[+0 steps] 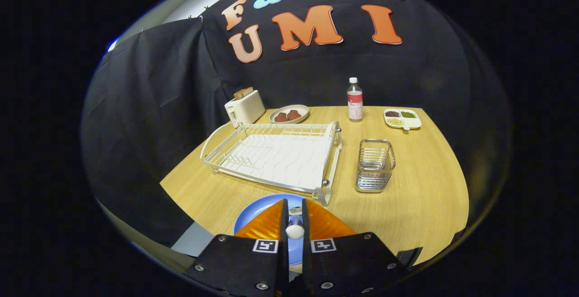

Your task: Take the plate from the dish rack, then take the spoon from the basket and place it into the plate.

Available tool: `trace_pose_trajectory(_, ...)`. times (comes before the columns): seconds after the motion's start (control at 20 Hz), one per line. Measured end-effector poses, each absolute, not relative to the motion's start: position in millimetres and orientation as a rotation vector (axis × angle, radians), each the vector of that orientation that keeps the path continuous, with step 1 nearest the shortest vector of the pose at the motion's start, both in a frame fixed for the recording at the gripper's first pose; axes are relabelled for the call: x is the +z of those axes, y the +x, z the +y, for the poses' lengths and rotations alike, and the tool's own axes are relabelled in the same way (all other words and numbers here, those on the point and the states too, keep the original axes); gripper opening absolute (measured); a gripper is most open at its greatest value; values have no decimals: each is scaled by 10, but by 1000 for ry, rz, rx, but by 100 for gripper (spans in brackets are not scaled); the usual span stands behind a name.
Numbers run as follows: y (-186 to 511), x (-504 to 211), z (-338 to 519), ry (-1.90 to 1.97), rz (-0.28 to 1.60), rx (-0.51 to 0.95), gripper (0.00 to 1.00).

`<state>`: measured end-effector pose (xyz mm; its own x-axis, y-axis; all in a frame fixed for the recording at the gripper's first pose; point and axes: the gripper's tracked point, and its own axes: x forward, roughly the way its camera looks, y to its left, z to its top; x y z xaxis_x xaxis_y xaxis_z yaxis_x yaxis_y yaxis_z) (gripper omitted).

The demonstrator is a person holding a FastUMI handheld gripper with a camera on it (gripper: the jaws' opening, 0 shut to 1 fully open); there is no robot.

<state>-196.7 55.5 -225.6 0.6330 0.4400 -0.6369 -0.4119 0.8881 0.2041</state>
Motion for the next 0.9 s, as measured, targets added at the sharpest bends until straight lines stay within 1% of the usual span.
trace_pose_trajectory(0.3, -1946, -2511, 794, 13, 719, 572, 12)
trace_pose_trajectory(0.5, -1956, -2773, 765, -53, 719, 587, 14)
trace_pose_trajectory(0.7, -2147, -3064, 596, -91, 797, 561, 15)
trace_pose_trajectory(0.9, -2185, -3220, 507, -110, 834, 529, 16)
